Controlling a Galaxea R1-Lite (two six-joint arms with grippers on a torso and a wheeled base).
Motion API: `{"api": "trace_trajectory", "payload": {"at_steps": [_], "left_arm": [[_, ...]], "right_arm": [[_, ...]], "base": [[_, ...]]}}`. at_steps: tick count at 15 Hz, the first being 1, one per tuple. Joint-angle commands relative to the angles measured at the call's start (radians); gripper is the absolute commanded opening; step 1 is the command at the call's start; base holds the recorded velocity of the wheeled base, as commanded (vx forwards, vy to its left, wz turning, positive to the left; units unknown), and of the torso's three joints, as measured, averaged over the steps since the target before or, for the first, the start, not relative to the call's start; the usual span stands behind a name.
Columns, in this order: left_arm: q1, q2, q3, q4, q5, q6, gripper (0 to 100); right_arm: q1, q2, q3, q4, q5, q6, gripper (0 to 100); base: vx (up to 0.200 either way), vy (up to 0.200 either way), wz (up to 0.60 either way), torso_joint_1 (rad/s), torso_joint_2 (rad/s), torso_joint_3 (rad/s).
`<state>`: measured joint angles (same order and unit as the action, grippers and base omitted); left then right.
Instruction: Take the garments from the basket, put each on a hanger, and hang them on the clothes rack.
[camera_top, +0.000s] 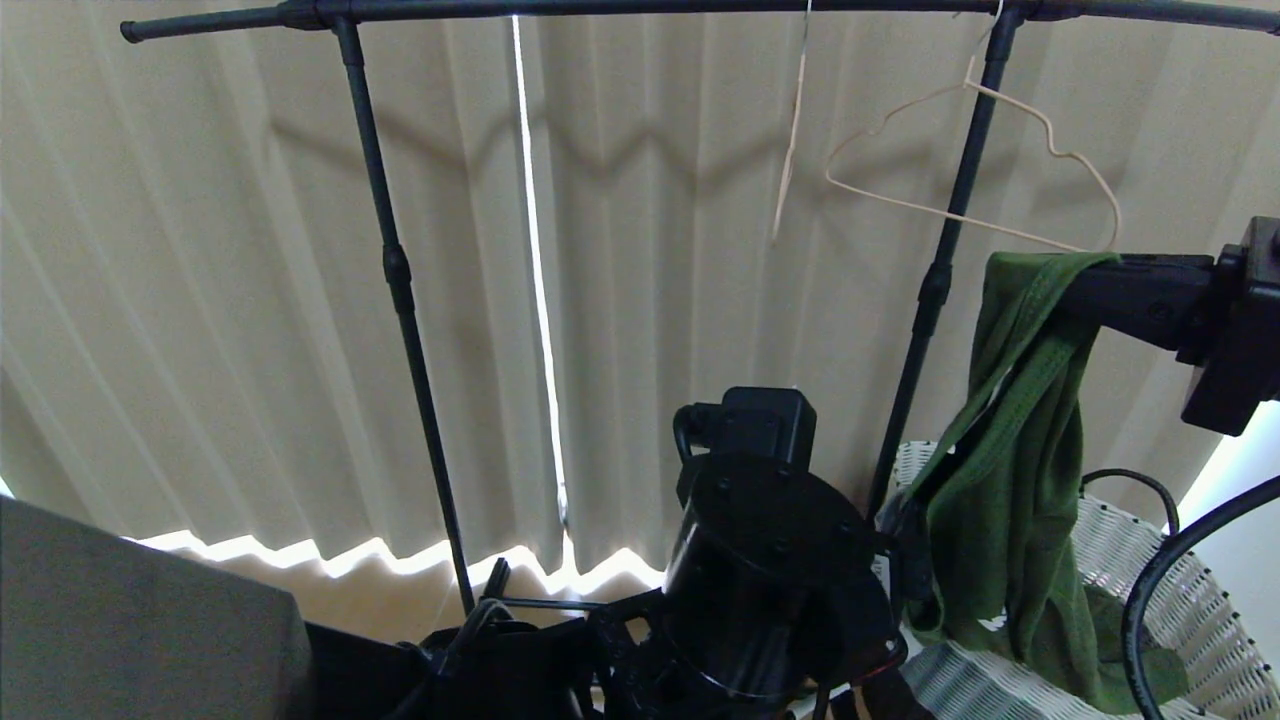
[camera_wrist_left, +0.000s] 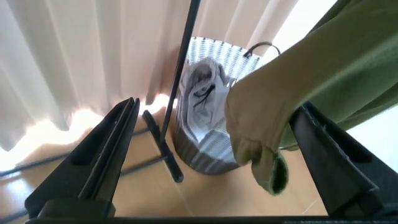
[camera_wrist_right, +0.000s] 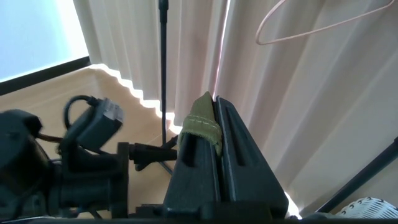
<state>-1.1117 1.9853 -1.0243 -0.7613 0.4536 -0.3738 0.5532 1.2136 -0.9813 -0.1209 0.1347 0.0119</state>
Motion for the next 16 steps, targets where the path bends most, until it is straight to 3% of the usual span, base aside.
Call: {"api": "trace_trajectory", "payload": {"at_steps": [1, 8, 11, 16], "left_arm": [[0.004, -0.010, 0.006, -0.033, 0.000, 0.015, 100], [0.015, 0.053, 0.004, -0.061, -0.006, 0.070, 100], [0.024, 0.075, 0.064, -0.058, -0.004, 0.125, 100], [0.024, 0.079, 0.136, -0.062, 0.000, 0.128, 100]], "right_arm": [[0.001, 0.003, 0.001, 0.000, 0.000, 0.000, 0], [0.022, 0.000, 0.000, 0.000, 0.002, 0.000, 0], [0.025, -0.020, -0.002, 0.001, 0.002, 0.000, 0], [0.025, -0.040, -0.004, 0.000, 0.002, 0.000, 0]], "base": [[0.000, 0.000, 0.00, 0.000, 0.00, 0.000], [0.000, 0.000, 0.00, 0.000, 0.00, 0.000], [0.000, 0.000, 0.00, 0.000, 0.00, 0.000], [0.000, 0.000, 0.00, 0.000, 0.00, 0.000]]}}
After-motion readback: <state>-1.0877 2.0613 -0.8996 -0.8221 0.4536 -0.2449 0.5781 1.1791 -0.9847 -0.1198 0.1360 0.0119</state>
